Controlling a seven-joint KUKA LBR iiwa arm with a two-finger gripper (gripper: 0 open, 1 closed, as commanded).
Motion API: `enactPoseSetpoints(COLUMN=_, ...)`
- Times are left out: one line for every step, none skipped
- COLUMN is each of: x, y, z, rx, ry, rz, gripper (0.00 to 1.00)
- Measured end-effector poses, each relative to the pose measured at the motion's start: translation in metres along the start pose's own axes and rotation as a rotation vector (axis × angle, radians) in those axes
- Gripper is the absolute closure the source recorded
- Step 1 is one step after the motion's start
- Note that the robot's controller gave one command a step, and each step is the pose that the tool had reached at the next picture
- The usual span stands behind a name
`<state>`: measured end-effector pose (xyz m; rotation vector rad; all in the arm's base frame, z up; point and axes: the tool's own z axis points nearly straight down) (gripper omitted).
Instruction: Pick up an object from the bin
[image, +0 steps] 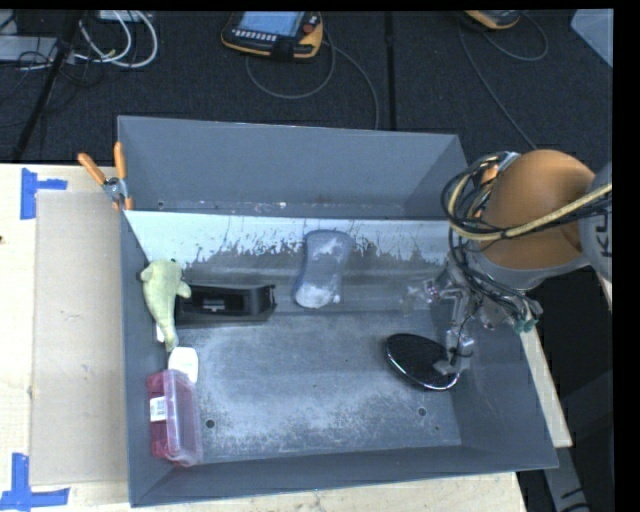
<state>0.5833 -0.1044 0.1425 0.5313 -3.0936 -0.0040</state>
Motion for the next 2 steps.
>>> enactPoseSetpoints(x=0.014, y=-0.018, z=0.015, rx=0.005, ry=-0.010, rz=0.107, gripper=0.00)
enactPoseSetpoints(x=-0.004, y=-0.014, z=0.053, rx=0.001, ry=0.000, rz=-0.055, gripper=0.00)
